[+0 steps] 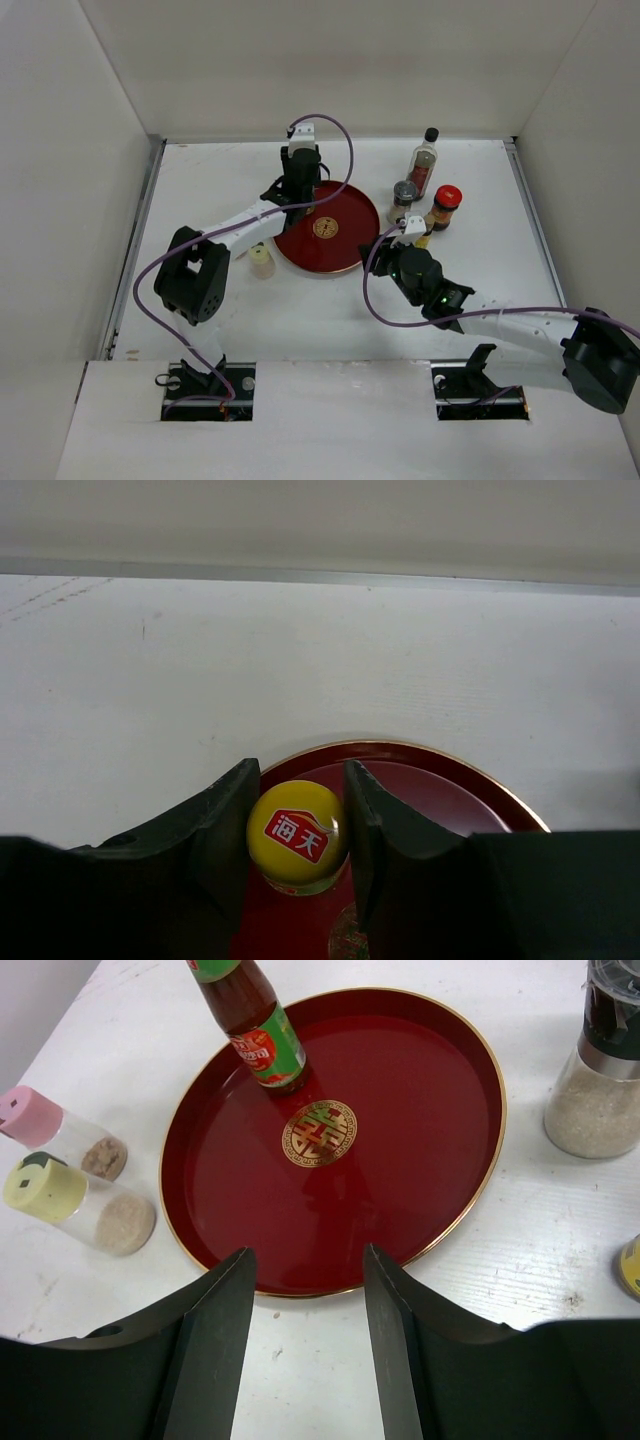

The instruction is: Organize the condiment bottles

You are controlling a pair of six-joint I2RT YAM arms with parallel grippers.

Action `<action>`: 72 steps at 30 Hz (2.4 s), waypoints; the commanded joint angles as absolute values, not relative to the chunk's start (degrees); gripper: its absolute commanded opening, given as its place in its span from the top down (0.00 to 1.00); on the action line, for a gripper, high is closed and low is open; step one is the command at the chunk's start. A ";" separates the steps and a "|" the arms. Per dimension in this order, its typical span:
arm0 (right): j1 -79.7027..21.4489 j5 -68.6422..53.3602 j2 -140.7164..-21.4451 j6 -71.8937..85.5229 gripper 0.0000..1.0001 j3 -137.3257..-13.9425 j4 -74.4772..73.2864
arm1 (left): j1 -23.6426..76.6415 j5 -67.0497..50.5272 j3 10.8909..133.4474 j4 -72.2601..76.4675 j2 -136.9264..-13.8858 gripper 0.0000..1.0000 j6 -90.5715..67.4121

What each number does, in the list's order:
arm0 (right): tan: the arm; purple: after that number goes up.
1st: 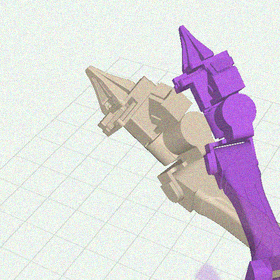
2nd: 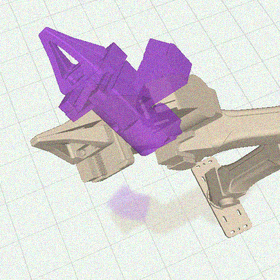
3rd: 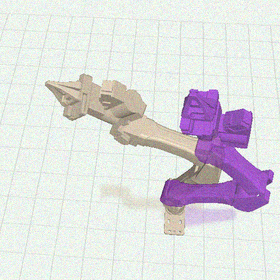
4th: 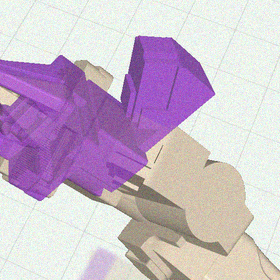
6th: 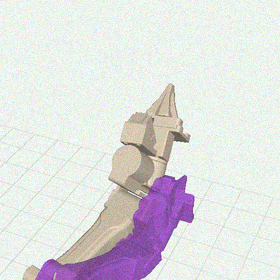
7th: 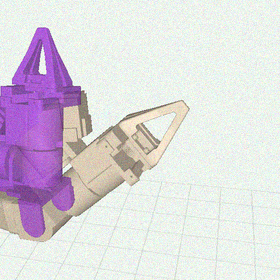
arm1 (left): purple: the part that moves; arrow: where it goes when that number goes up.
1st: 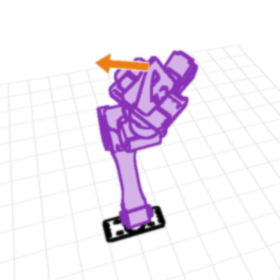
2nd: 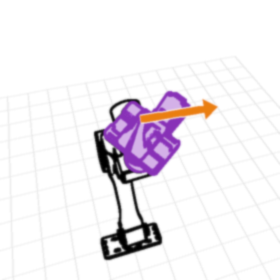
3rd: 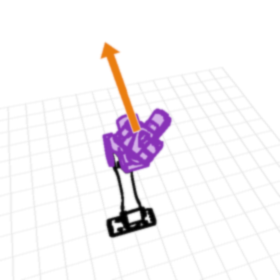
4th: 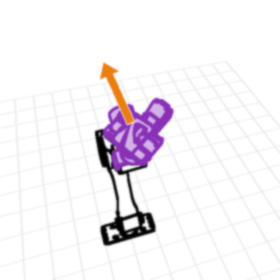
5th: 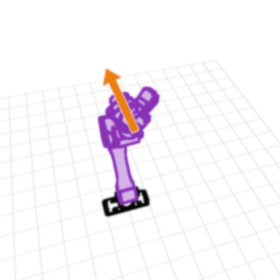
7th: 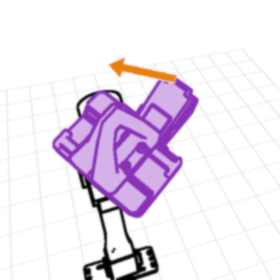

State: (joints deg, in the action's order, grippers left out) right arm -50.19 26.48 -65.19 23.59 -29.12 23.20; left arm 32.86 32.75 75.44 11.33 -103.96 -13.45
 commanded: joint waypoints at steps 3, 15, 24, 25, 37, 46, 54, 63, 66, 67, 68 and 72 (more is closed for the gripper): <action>-49.52 26.19 -63.54 24.08 0.47 -29.09 26.02 | 33.44 33.84 76.29 20.30 -100.46 0.81 -13.45; -49.52 26.28 -63.90 24.17 0.43 -29.18 25.84 | 33.18 35.86 69.27 24.78 -99.59 0.37 -13.36; -49.17 26.02 -63.28 24.17 0.49 -29.00 25.58 | 33.44 35.86 64.52 27.68 -90.90 0.07 -13.36; -49.17 25.58 -63.02 24.26 0.57 -29.09 25.40 | 33.79 35.95 63.29 28.12 -88.62 0.07 -13.45; -48.82 27.41 -64.68 26.63 0.69 -36.11 18.03 | 34.67 41.04 33.59 35.07 -58.73 0.08 -20.12; -42.42 33.13 -69.17 23.03 0.36 -47.10 9.68 | 35.02 40.70 18.11 33.76 -40.53 0.08 -23.12; -29.15 31.82 -77.51 18.02 0.15 -57.64 1.50 | 35.55 39.29 15.65 33.40 -35.78 0.07 -24.17; -21.67 24.01 -89.99 15.12 0.00 -68.11 -3.52 | 36.25 38.23 11.78 32.52 -32.52 0.07 -27.42; -21.58 21.54 -92.37 14.86 0.00 -69.61 -4.13 | 35.91 38.58 11.51 32.78 -32.69 0.07 -27.60; -21.49 21.19 -92.90 14.68 0.00 -69.70 -4.13 | 35.81 38.50 11.51 32.87 -33.22 0.07 -27.77; -21.40 21.01 -93.42 14.68 0.00 -69.70 -3.70 | 35.81 38.24 11.60 32.87 -33.83 0.07 -27.95; -21.31 19.08 -95.44 14.59 0.00 -70.13 -3.52 | 35.82 38.14 11.95 33.48 -36.03 0.07 -28.30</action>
